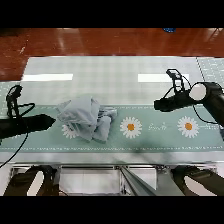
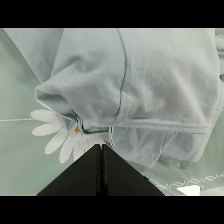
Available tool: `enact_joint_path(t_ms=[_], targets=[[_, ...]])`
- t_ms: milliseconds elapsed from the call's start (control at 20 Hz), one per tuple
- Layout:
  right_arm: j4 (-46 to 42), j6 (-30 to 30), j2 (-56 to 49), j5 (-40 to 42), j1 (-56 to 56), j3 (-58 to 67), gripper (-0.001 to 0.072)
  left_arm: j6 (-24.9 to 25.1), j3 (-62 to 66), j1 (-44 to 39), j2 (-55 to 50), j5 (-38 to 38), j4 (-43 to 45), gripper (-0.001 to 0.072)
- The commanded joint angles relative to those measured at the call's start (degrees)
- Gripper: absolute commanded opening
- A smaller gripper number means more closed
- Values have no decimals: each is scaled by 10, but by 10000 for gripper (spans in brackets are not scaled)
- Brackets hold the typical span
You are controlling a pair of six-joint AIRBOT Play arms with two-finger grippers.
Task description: Fold the shirts.
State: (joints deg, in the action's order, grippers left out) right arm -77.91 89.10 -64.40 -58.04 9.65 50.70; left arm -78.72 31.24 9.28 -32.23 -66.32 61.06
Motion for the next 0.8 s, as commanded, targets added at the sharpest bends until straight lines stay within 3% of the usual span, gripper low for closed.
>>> enact_joint_path(t_ms=[0,50,150,200,250,350,400,450,550,750], targets=[[13,1,0,83,1,1,21,0,0,0,0,60,-1,327],[23,1,0,106,0,1,22,-5,0,0,0,82,-2,504],[75,-5,0,126,0,2,57,-4,14,0,0,116,-2,511],[79,-14,0,130,0,8,180,-4,33,0,-3,122,-2,511],[65,-16,1,132,0,16,405,-8,56,0,-9,119,-2,511],[1,6,1,111,0,37,423,-61,99,6,-21,81,-2,511],[-28,19,1,94,0,44,423,-127,108,16,-33,28,-2,510],[-40,23,1,71,0,45,422,-144,99,17,-43,-19,-2,510],[-44,28,1,48,0,39,421,-129,50,18,-49,-38,-2,509],[15,33,22,87,0,0,419,-118,-33,18,-66,37,-93,509]])
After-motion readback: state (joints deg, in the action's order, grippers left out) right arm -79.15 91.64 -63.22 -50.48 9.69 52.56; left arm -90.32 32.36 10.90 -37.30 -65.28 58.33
